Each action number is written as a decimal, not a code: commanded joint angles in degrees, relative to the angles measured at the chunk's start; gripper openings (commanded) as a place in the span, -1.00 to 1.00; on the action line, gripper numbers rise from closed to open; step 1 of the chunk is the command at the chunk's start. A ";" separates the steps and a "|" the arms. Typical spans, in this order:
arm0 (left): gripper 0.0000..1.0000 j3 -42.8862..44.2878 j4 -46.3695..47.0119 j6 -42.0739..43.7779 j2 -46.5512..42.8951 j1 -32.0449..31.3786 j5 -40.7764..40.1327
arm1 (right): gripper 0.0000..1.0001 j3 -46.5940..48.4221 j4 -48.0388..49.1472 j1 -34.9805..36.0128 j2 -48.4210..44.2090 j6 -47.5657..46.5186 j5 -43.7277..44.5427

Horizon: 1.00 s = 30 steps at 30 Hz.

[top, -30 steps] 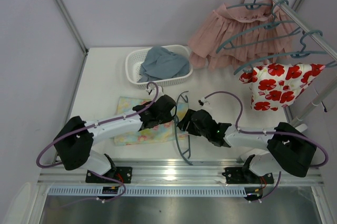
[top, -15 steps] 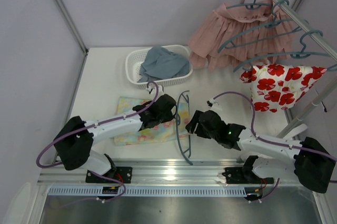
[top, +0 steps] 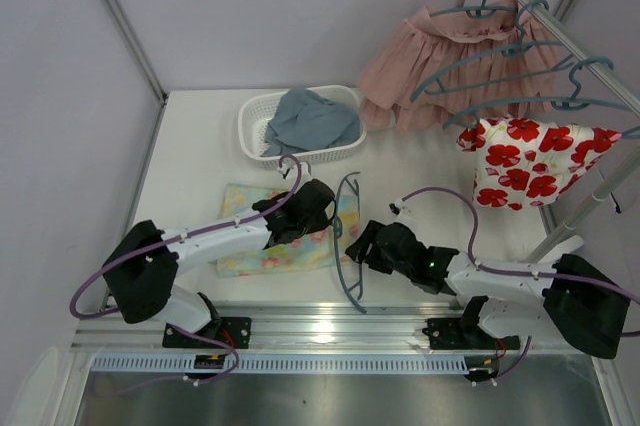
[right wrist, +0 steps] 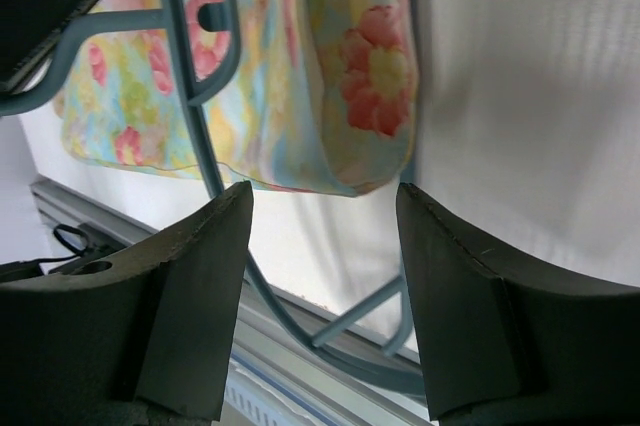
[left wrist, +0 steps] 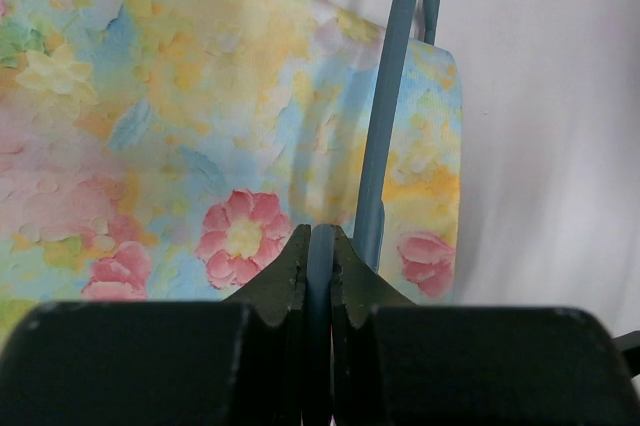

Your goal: Place the skirt on the hanger

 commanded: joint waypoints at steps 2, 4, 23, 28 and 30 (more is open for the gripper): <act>-0.99 0.53 -3.20 2.47 -0.11 0.35 -2.88 | 0.29 -0.45 8.65 0.75 1.29 2.26 0.79; -0.99 0.35 -3.12 2.39 -0.12 0.35 -2.88 | 0.28 -0.19 8.92 0.84 2.34 2.44 1.57; -1.00 0.18 -2.94 2.82 -0.47 0.26 -3.14 | 0.11 0.43 12.61 3.48 12.18 5.95 3.69; -0.99 -0.18 -3.12 2.74 -0.82 0.35 -3.32 | -0.28 0.08 13.49 3.48 12.63 5.69 5.53; -1.00 -0.26 -3.20 2.74 -0.91 0.44 -3.32 | -0.52 0.34 13.58 3.48 12.54 4.90 6.50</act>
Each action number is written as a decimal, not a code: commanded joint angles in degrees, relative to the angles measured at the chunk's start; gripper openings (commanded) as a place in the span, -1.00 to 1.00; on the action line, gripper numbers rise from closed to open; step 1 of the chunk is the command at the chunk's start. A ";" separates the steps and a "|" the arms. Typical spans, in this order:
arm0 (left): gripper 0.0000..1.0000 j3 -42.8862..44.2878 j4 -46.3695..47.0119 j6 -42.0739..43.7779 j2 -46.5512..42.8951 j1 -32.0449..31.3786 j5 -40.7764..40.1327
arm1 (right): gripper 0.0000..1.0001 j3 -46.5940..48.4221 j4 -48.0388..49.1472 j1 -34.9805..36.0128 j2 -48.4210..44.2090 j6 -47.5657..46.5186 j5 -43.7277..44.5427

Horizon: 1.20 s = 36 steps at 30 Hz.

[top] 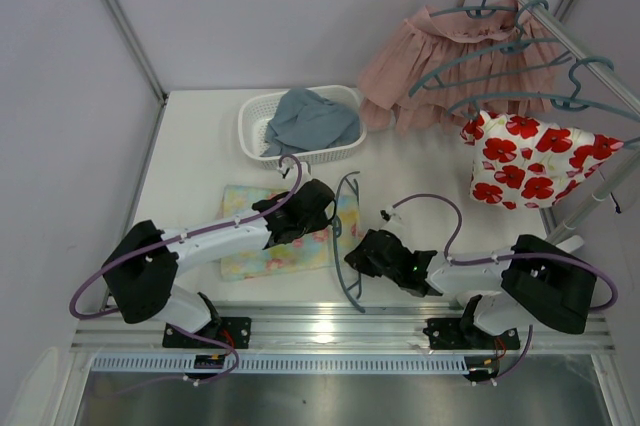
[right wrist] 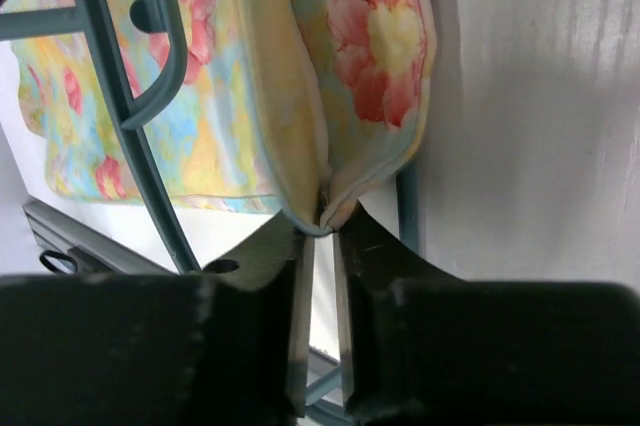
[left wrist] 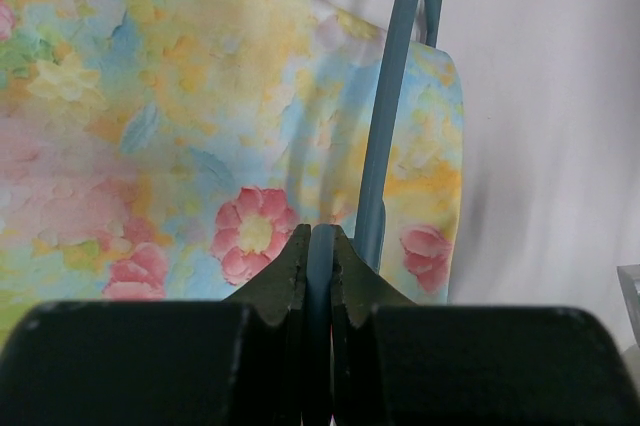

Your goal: Place the skirt on the hanger

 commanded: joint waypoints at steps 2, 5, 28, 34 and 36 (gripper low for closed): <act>-1.00 -0.35 -3.56 2.48 -1.19 0.35 -2.68 | -0.87 2.26 -0.24 -0.13 -0.36 -1.92 4.88; -1.00 -0.79 -4.78 2.56 -1.72 0.44 -3.30 | -1.00 4.37 -4.98 -0.13 -1.41 -5.78 7.60; -0.99 -2.46 -6.63 1.24 -3.04 2.55 -4.88 | -1.00 3.07 -23.88 2.94 -25.58 -10.37 21.93; -1.00 -3.25 -7.51 0.54 -3.48 2.55 -5.14 | -1.00 0.51 -28.01 3.65 -33.49 -10.81 25.19; -1.00 -3.25 -7.86 0.45 -3.56 2.64 -5.23 | -1.00 0.34 -29.42 4.52 -35.24 -11.33 26.51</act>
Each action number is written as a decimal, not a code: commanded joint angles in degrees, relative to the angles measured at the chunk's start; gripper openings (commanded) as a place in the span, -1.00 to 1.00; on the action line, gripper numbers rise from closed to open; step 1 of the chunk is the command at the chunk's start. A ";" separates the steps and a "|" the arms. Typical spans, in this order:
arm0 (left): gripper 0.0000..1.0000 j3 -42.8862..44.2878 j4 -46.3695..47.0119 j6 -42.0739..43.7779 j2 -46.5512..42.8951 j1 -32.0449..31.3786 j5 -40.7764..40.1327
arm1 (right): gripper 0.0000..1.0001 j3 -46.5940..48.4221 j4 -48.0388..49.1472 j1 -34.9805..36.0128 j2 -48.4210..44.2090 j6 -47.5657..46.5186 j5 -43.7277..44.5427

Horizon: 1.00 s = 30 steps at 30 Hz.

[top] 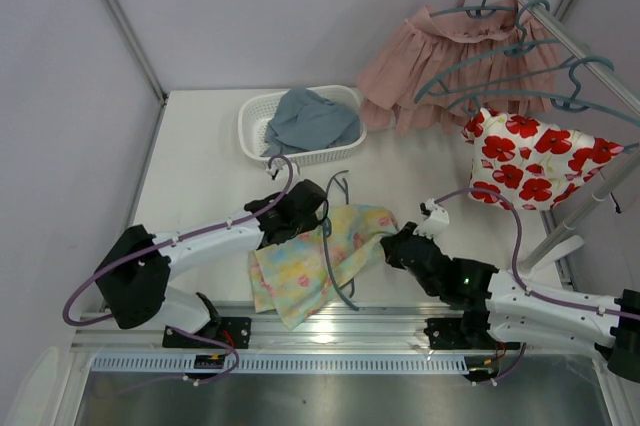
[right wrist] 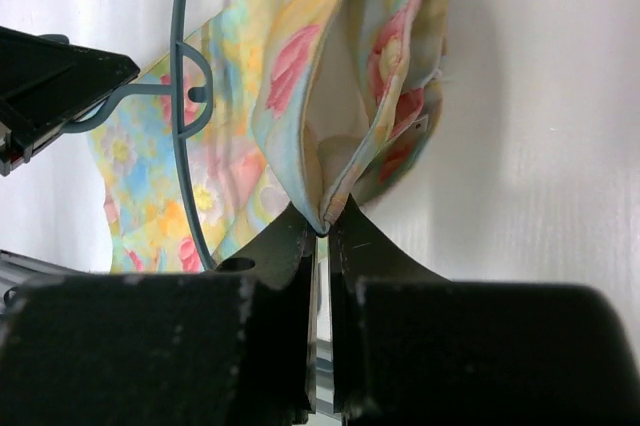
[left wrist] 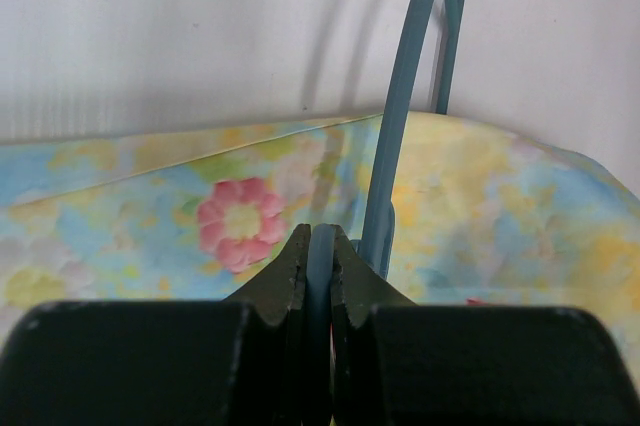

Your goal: Place the skirt on the hanger

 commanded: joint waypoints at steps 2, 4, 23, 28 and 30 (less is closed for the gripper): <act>-1.00 -1.09 -5.37 0.45 -1.23 0.91 -3.62 | -1.00 -0.23 -3.65 1.99 -4.66 -0.45 8.28; -1.00 -1.00 -5.90 0.19 -1.40 1.00 -3.79 | -1.00 -0.23 -6.20 3.57 -5.89 1.12 9.96; -0.99 4.27 -10.30 8.63 -3.51 1.88 -3.01 | 0.44 2.92 -11.73 2.26 -4.66 -2.12 -8.57; -0.99 5.59 -10.21 10.47 -2.99 1.35 -1.34 | 0.57 13.28 -13.16 1.91 -3.09 -9.23 -17.36; -1.00 7.78 -11.34 11.96 -2.37 1.18 -1.16 | 0.55 14.53 -8.87 2.00 -1.86 -13.09 -21.40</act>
